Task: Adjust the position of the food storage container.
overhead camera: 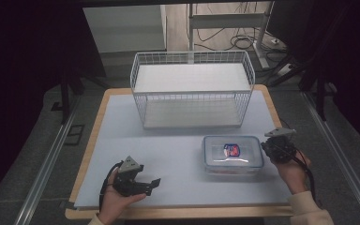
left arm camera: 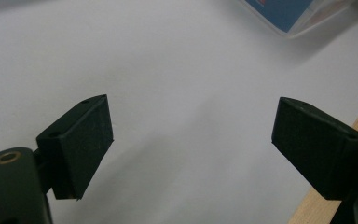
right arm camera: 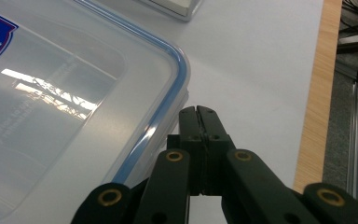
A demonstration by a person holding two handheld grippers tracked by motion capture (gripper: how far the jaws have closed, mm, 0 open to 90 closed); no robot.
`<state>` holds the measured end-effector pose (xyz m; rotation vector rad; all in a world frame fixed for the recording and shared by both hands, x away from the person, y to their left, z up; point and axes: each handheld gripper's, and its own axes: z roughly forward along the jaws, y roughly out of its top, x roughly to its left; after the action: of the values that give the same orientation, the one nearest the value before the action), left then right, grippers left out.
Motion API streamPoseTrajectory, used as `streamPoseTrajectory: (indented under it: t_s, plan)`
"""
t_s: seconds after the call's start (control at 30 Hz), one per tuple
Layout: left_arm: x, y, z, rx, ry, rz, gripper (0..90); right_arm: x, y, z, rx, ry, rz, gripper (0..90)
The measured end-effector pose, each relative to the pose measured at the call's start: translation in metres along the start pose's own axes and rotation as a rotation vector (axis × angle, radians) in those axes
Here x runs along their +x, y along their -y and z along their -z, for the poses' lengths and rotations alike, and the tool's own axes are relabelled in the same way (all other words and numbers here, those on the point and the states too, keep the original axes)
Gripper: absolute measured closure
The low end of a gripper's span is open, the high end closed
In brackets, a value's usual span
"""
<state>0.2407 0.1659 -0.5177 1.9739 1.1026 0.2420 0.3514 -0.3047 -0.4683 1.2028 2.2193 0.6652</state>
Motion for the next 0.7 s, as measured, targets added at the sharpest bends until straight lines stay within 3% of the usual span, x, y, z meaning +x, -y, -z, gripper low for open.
streamPoseTrajectory:
  t_s: [0.3, 0.47, 0.7]
  plan:
    - [0.002, 0.001, -0.001, 0.005, 0.001, 0.010, 12.2, 0.016, -0.009, 0.002, -0.014, -0.032, 0.033, 89.6]
    - [0.002, 0.001, 0.000, 0.006, 0.002, 0.011, 12.2, 0.013, -0.005, -0.001, 0.012, -0.054, 0.021, 89.6]
    - [0.002, 0.001, -0.001, 0.008, 0.002, 0.011, 12.2, 0.016, -0.006, 0.001, 0.000, -0.076, 0.008, 89.6]
